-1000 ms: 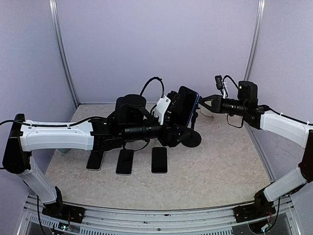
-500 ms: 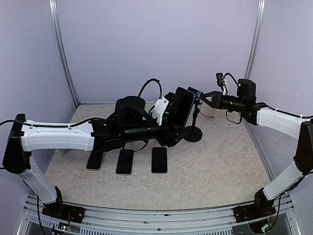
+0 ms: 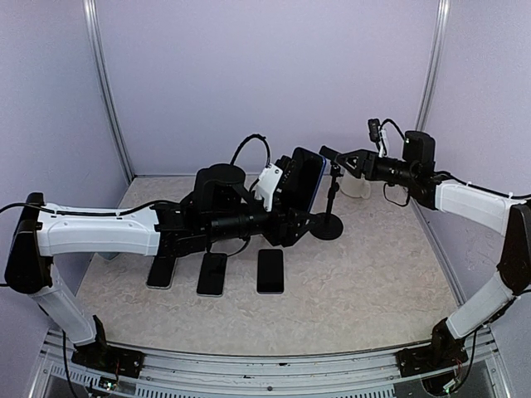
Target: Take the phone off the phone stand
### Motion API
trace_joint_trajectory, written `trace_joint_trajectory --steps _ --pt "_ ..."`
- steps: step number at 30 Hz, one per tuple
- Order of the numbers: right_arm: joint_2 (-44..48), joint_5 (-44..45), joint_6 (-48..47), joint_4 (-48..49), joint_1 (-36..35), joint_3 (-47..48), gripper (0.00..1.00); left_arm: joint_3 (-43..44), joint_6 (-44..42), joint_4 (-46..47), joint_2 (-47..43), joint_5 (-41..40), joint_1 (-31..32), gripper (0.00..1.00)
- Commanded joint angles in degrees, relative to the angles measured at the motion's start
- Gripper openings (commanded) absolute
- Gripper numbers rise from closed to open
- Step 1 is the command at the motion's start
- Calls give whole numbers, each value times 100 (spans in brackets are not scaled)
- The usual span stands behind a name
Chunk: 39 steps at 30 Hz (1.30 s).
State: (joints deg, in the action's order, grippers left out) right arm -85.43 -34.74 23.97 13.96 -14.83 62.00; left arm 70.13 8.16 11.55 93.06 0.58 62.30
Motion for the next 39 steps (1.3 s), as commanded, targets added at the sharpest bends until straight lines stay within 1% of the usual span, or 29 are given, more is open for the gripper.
trace_joint_trajectory --steps 1,9,13,16,19,23,29,32,36,39 --pt "274 34 -117 34 50 70 71 -27 118 452 -145 -244 -52 13" --pt "1066 -164 14 -165 47 -339 78 -119 312 494 -63 -786 -74 13" --pt "1623 -283 161 -349 -49 -663 78 -180 480 582 -4 -1070 -80 13" --pt "2079 -325 280 -448 -257 -918 77 -246 580 691 32 -1187 -79 13" --pt "2352 -300 515 -532 -586 -1110 74 -291 675 793 78 -1288 -50 13" --pt "2507 -54 728 -528 -1170 -1334 71 -284 702 857 164 -1390 45 13" --pt "2441 379 1187 90 -2082 -1757 66 -208 770 897 319 -1593 237 14" --pt "2294 572 1270 322 -2477 -1885 64 -196 759 917 359 -1716 311 14" --pt "2070 777 1251 433 -2781 -1864 59 -158 718 904 425 -1735 361 14" --pt "1961 924 1251 465 -2856 -1818 52 -126 645 856 442 -1808 412 14"
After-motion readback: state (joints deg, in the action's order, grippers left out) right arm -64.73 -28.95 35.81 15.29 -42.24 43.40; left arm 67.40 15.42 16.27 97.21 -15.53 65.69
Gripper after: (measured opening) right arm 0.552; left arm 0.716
